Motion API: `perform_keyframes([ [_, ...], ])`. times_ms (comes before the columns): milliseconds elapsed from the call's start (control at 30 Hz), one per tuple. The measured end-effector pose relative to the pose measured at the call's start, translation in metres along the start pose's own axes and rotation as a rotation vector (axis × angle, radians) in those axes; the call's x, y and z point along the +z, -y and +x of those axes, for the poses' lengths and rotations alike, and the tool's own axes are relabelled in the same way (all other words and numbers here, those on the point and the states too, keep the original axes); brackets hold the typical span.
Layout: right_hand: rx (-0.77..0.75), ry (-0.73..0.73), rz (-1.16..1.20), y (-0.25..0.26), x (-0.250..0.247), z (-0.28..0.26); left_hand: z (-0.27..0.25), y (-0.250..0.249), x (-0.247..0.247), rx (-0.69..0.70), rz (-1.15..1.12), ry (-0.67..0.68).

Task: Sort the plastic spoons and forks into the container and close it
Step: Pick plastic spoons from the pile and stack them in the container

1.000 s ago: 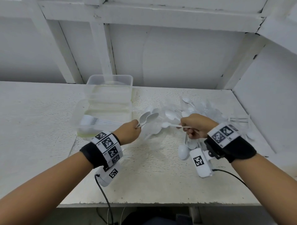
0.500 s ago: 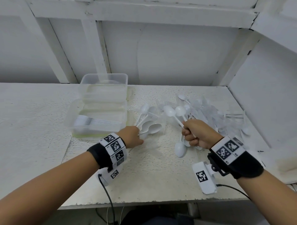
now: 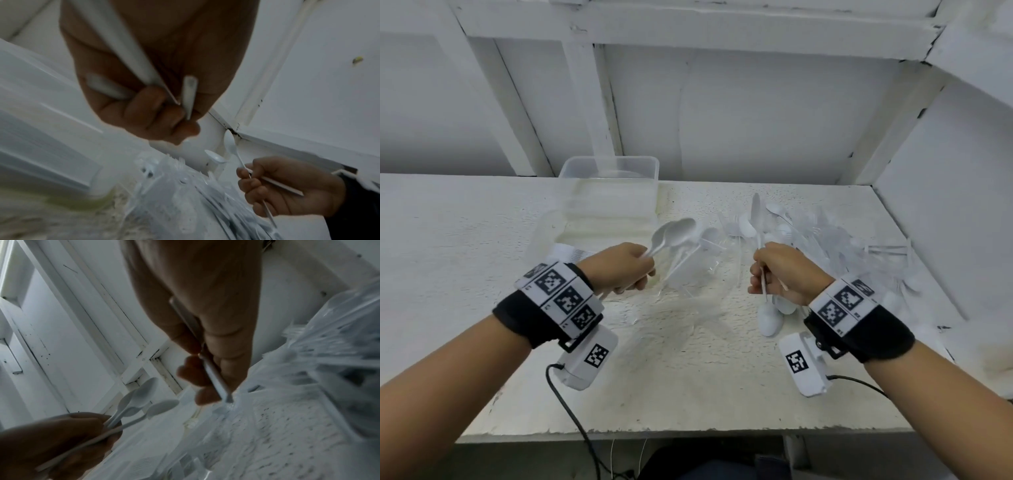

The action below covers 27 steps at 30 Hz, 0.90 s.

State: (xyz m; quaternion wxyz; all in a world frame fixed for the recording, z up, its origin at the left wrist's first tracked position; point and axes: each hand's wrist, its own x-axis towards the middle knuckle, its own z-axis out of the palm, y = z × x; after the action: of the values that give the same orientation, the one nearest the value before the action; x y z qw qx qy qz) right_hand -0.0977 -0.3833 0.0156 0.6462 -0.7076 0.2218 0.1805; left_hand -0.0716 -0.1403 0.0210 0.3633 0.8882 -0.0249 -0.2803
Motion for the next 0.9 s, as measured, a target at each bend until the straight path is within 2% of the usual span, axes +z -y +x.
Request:
perform_keyframes([
  [167,0.053,-0.053,-0.162,0.013,0.032,0.017,-0.002,0.014,-0.012,-0.052,-0.336,-0.138],
  [300,-0.103,-0.069,-0.335,0.011,0.066,0.039,-0.004,0.021,-0.009,-0.006,-0.432,-0.199],
  [433,-0.201,-0.051,-0.618,0.01,0.091,0.062,-0.001,0.025,-0.009,-0.008,-0.53,-0.224],
  [600,-0.259,-0.095,-1.002,0.004,0.095,0.074,0.003,0.023,-0.005,-0.048,-0.555,-0.218],
  [767,-0.3,-0.044,-1.136,0.002,0.098,0.077,0.007,0.024,-0.003,-0.056,-0.548,-0.206],
  [900,-0.292,-0.06,-1.207,0.0,0.094,0.077,0.009,0.023,-0.003,-0.057,-0.538,-0.201],
])
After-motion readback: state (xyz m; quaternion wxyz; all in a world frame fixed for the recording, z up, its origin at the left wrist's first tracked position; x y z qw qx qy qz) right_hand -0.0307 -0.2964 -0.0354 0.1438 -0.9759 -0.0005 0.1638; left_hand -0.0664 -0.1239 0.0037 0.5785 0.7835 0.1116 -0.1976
